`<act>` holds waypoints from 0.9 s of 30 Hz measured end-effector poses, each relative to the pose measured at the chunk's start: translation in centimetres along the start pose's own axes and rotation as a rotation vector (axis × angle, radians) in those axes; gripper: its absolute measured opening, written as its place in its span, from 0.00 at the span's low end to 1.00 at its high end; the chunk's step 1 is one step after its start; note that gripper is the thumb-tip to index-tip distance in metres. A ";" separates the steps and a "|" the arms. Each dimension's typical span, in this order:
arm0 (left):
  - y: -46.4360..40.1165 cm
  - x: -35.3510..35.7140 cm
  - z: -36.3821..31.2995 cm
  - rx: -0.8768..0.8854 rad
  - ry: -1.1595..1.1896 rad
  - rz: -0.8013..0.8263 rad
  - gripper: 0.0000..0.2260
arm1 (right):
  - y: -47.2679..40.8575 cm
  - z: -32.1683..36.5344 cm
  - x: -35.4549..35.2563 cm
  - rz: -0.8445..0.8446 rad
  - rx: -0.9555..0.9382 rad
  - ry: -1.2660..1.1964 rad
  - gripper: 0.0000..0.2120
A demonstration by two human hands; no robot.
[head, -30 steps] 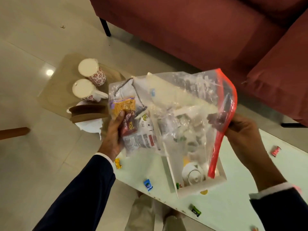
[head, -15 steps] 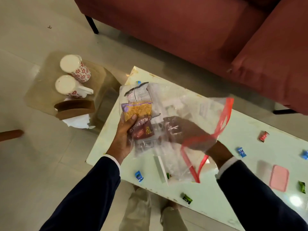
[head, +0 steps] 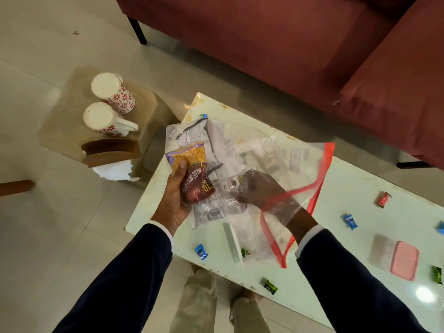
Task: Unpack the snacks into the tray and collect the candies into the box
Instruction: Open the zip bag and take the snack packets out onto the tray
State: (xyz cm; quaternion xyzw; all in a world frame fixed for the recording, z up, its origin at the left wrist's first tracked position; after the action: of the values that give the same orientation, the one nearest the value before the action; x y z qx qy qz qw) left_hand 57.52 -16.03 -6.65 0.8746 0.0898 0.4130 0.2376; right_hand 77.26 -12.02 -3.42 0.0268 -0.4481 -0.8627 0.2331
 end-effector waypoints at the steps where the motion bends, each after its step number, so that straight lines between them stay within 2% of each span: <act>1: -0.1 -0.3 -0.3 0.011 -0.005 -0.022 0.45 | -0.1 -0.8 -0.4 0.001 0.004 0.039 0.11; 2: -0.2 -0.3 -0.5 0.014 0.004 -0.028 0.45 | 0.0 -1.5 -0.5 -0.001 -0.007 -0.016 0.08; 4: -0.4 -0.5 -1.0 0.039 0.041 -0.022 0.39 | 1.0 -3.2 -0.8 -0.049 0.002 -0.099 0.10; 5: -0.6 -0.9 -0.9 0.050 0.064 -0.003 0.37 | 1.0 -3.7 -0.9 -0.040 -0.011 -0.043 0.07; 7: -0.4 -0.8 -1.4 0.059 0.050 -0.009 0.37 | 1.2 -2.5 -0.6 -0.075 -0.004 0.158 0.16; 8: -0.4 -1.0 -1.5 0.064 0.029 -0.034 0.39 | 1.1 -1.6 -0.5 -0.137 -0.025 0.276 0.15; 11: -0.7 -1.8 -1.9 0.132 -0.013 -0.046 0.37 | 1.4 1.7 -0.6 -0.346 -0.265 0.481 0.02; 14: -0.7 -2.8 -2.1 0.163 -0.008 -0.052 0.38 | 2.3 4.0 -0.9 -0.344 -0.520 0.317 0.05; 17: -0.2 -3.6 -2.3 0.171 -0.037 -0.095 0.42 | 2.4 4.7 -2.0 -0.364 -0.546 0.144 0.06; 22: -0.1 -4.1 -2.0 0.154 -0.093 -0.044 0.40 | 1.6 4.9 -3.0 -0.349 -0.455 0.198 0.13; 25: -0.1 -4.1 -2.2 0.153 -0.164 -0.006 0.35 | 2.4 4.8 -3.4 -0.350 -0.433 0.235 0.20; 26: 0.0 -4.2 -2.3 0.159 -0.184 -0.016 0.32 | 3.0 4.9 -3.4 -0.374 -0.448 0.279 0.52; 27: 0.1 -4.3 -2.5 0.162 -0.199 -0.034 0.31 | 2.8 4.5 -3.6 -0.364 -0.441 0.445 0.29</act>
State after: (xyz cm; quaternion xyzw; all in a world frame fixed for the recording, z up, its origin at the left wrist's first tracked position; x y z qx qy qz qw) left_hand 52.87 -16.83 -8.18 0.9260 0.1137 0.3114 0.1808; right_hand 80.42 -8.44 0.83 0.2424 -0.1775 -0.9390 0.1676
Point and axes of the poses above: each hand's wrist, its own y-axis away from the middle knuckle, its own x-axis out of the palm, z = x × y, the point moved 5 cm from there along -y, towards the middle knuckle, and after that the axes turned 12 degrees about z, right-handed, at the moved point
